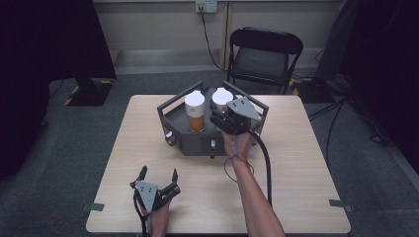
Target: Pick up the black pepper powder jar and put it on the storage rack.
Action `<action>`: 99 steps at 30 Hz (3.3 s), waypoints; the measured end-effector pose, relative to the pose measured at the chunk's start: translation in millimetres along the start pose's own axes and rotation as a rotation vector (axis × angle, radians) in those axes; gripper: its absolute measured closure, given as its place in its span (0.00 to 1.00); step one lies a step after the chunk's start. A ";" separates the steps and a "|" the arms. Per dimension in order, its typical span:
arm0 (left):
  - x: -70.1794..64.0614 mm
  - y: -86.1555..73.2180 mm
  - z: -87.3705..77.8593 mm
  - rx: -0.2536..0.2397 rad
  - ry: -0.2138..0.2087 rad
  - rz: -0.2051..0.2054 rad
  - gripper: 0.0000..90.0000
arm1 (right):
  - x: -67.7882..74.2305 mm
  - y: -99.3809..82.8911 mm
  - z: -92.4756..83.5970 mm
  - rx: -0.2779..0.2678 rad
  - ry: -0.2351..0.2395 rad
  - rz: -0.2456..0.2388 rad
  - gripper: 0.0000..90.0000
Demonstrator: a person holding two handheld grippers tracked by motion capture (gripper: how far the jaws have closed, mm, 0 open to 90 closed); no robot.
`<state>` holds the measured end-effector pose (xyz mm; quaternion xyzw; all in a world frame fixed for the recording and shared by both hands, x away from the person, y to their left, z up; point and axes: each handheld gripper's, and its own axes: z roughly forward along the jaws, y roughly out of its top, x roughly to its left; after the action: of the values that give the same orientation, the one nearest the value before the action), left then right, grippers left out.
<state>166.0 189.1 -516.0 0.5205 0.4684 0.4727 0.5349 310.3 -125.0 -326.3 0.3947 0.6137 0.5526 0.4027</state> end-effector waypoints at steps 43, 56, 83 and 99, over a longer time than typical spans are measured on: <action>-0.5 0.0 -0.1 0.000 0.003 0.000 0.01 | -10.6 -15.8 13.0 0.027 0.013 0.073 0.34; -0.6 0.0 0.0 0.000 0.004 0.000 0.01 | -9.4 -23.6 12.1 0.014 0.000 0.065 0.07; -0.5 0.0 0.0 0.000 0.003 0.000 0.01 | -1.4 -35.8 -21.8 -0.092 -0.025 0.084 0.00; -0.5 0.0 0.0 0.000 0.003 0.000 0.01 | 0.9 -45.7 -40.7 -0.099 -0.014 0.110 0.00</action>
<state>165.9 188.6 -516.0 0.5198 0.4693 0.4736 0.5342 270.3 -142.4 -369.2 0.4115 0.5601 0.6007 0.3952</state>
